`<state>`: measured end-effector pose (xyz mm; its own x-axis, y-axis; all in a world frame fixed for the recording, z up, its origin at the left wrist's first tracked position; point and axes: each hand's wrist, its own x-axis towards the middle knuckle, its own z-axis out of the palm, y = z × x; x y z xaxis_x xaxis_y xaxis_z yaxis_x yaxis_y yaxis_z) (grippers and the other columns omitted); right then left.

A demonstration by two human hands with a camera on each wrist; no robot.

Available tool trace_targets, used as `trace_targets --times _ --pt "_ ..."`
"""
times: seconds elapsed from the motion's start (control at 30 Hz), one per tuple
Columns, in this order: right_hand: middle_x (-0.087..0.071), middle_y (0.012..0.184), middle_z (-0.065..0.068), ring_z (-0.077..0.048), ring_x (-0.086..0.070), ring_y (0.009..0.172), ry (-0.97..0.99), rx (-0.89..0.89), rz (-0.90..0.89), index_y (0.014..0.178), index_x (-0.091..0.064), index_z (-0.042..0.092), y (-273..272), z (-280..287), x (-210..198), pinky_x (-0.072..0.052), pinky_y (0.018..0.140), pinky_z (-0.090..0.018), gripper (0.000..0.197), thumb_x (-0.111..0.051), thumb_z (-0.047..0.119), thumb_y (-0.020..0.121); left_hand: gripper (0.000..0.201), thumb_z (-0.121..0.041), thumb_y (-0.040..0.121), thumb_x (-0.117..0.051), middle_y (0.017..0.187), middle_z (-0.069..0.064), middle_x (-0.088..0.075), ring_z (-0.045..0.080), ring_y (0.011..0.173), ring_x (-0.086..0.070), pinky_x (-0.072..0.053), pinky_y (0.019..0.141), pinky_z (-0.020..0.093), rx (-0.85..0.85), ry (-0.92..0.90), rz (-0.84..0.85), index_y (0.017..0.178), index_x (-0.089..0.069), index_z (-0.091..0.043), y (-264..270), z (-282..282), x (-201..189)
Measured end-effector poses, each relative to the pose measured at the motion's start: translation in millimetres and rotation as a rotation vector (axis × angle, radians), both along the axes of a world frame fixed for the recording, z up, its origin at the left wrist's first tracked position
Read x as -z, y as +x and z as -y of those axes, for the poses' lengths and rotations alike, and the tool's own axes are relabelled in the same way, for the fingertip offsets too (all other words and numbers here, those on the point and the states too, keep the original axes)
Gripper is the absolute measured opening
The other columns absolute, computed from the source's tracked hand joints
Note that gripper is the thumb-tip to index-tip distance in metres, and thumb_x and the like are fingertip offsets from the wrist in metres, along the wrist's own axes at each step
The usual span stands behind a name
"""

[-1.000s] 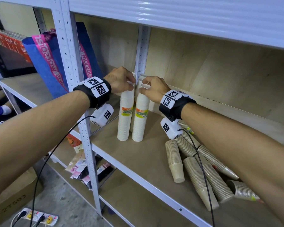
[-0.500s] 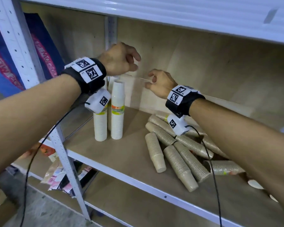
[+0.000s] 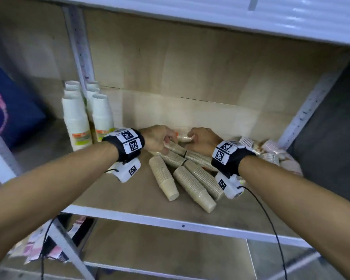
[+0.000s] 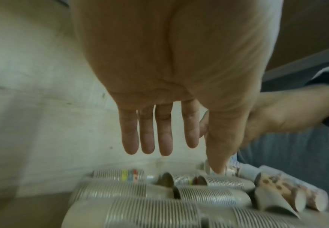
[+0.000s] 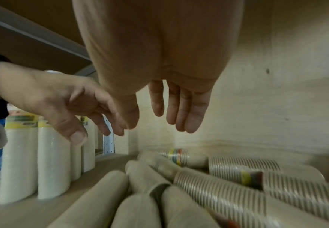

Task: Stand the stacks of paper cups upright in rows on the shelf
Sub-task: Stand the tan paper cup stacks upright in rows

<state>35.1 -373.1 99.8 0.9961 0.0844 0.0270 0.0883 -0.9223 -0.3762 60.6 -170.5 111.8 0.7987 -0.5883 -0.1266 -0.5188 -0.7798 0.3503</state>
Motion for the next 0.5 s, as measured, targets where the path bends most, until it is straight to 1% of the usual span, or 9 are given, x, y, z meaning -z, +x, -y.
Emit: trace_targets --times 0.03,0.1,0.17,0.23,0.27,0.3,0.33,0.4,0.5 --pt "-0.059 0.102 0.004 -0.017 -0.058 0.094 0.006 -0.015 -0.016 0.109 -0.062 0.023 -7.3 1.3 7.0 -0.04 0.068 -0.025 0.038 -0.071 0.044 0.079 0.048 -0.024 0.079 -0.078 0.116 -0.008 -0.058 0.013 0.108 -0.056 -0.049 0.087 0.028 0.018 0.022 -0.032 0.124 -0.062 -0.031 -0.5 2.0 10.7" --pt "-0.058 0.1 0.007 -0.015 -0.057 0.093 0.0 -0.057 -0.056 0.115 -0.063 0.02 -22.3 3.3 19.8 -0.04 0.065 -0.024 0.041 -0.072 0.037 0.079 0.053 -0.025 0.077 -0.079 0.119 -0.012 -0.055 0.01 0.111 -0.054 -0.046 0.087 0.025 0.058 0.028 -0.09 0.126 -0.06 -0.032 -1.8 4.5 27.7" --pt "-0.062 0.103 0.003 -0.016 -0.06 0.095 -0.01 -0.078 -0.094 0.119 -0.061 0.019 -35.3 3.9 32.1 -0.048 0.072 -0.028 0.046 -0.074 0.035 0.078 0.057 -0.022 0.078 -0.079 0.119 -0.014 -0.052 0.007 0.111 -0.05 -0.041 0.088 0.021 0.069 0.056 -0.137 0.13 -0.058 -0.029 -5.1 5.3 38.1" --pt "-0.064 0.105 -0.002 -0.019 -0.061 0.096 -0.026 -0.077 -0.127 0.121 -0.06 0.018 -45.0 3.9 42.9 -0.05 0.079 -0.031 0.047 -0.074 0.033 0.079 0.059 -0.02 0.077 -0.079 0.125 -0.01 -0.055 0.009 0.118 -0.051 -0.043 0.096 0.025 0.094 0.101 -0.18 0.132 -0.058 -0.026 -4.4 4.7 49.6" --pt "-0.064 0.106 -0.002 -0.019 -0.061 0.096 -0.035 -0.071 -0.142 0.12 -0.06 0.018 -48.8 3.4 47.4 -0.05 0.08 -0.031 0.047 -0.075 0.033 0.079 0.06 -0.021 0.076 -0.081 0.129 -0.008 -0.055 0.011 0.121 -0.051 -0.043 0.101 0.028 0.104 0.128 -0.192 0.131 -0.058 -0.026 -4.3 4.5 55.1" --pt "-0.064 0.105 -0.002 -0.019 -0.061 0.096 -0.038 -0.067 -0.155 0.12 -0.06 0.018 -51.9 2.7 50.6 -0.05 0.081 -0.032 0.046 -0.075 0.032 0.079 0.061 -0.023 0.074 -0.082 0.13 -0.007 -0.054 0.013 0.122 -0.051 -0.042 0.103 0.03 0.112 0.155 -0.197 0.13 -0.058 -0.028 -4.9 4.4 58.9" --pt "-0.064 0.104 -0.002 -0.019 -0.061 0.094 -0.041 -0.065 -0.165 0.118 -0.06 0.019 -54.5 2.0 53.9 -0.051 0.08 -0.032 0.044 -0.075 0.032 0.078 0.061 -0.025 0.073 -0.083 0.13 -0.008 -0.054 0.012 0.121 -0.05 -0.042 0.103 0.029 0.118 0.185 -0.196 0.128 -0.058 -0.029 -5.9 4.6 61.5" --pt "-0.064 0.099 -0.002 -0.02 -0.061 0.091 -0.067 -0.052 -0.167 0.112 -0.06 0.019 -60.2 0.0 58.5 -0.052 0.077 -0.034 0.042 -0.076 0.033 0.076 0.062 -0.027 0.072 -0.083 0.129 -0.008 -0.054 0.012 0.117 -0.051 -0.042 0.098 0.026 0.127 0.243 -0.174 0.129 -0.058 -0.029 -7.3 6.2 65.4" --pt "-0.064 0.105 -0.002 -0.021 -0.061 0.094 -0.14 -0.012 -0.197 0.117 -0.058 0.017 -67.6 -1.6 65.2 -0.052 0.078 -0.035 0.05 -0.077 0.036 0.074 0.065 -0.03 0.073 -0.083 0.128 -0.005 -0.051 0.015 0.114 -0.05 -0.041 0.087 0.025 0.168 0.304 -0.117 0.132 -0.056 -0.029 -12.5 9.8 67.2"
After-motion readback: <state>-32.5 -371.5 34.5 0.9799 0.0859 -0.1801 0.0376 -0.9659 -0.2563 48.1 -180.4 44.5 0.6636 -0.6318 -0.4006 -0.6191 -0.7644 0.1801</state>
